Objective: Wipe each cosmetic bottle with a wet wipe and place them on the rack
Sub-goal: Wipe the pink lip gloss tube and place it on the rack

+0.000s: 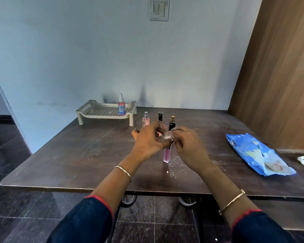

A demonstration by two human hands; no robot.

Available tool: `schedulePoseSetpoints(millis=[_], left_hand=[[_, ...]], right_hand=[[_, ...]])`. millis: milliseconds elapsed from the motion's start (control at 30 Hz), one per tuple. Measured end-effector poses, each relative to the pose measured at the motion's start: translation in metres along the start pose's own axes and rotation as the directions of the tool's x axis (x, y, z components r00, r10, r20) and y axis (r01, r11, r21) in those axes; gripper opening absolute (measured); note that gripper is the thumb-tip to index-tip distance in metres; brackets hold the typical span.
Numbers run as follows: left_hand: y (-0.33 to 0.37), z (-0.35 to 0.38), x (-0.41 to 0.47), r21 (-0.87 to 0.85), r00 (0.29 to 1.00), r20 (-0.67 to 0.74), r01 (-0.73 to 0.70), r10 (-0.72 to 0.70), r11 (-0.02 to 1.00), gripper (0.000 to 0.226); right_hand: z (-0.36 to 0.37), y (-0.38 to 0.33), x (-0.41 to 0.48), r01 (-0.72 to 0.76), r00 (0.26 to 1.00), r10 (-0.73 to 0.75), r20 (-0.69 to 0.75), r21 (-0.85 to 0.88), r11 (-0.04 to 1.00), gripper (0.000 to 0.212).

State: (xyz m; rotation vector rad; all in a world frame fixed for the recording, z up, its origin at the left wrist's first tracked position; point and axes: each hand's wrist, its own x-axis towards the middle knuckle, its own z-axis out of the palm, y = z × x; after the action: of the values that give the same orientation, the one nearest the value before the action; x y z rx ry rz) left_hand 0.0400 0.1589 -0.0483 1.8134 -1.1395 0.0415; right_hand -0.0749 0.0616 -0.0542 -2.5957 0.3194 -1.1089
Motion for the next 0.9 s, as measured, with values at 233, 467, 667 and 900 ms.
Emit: schedulePoseSetpoints(millis=[233, 467, 667, 900], left_hand=[[-0.002, -0.002, 0.002, -0.024, 0.998, 0.06, -0.028, 0.03, 0.999, 0.032], [-0.003, -0.001, 0.006, 0.02, 0.99, 0.12, -0.079, 0.076, 0.997, 0.022], [0.0, -0.003, 0.008, 0.097, 0.989, 0.132, -0.078, 0.064, 0.992, 0.023], [0.002, -0.001, 0.013, 0.058, 0.992, 0.122, -0.037, 0.03, 0.998, 0.031]], right_hand=[[-0.002, 0.009, -0.003, 0.068, 0.997, -0.065, 0.039, -0.073, 0.995, 0.026], [-0.001, 0.014, -0.002, 0.016, 0.999, -0.019, -0.035, -0.078, 0.997, 0.016], [0.009, 0.009, -0.009, -0.001, 0.988, -0.018, -0.153, -0.119, 0.993, 0.016], [0.017, 0.01, -0.034, -0.271, 0.917, 0.322, -0.235, 0.225, 0.936, 0.013]])
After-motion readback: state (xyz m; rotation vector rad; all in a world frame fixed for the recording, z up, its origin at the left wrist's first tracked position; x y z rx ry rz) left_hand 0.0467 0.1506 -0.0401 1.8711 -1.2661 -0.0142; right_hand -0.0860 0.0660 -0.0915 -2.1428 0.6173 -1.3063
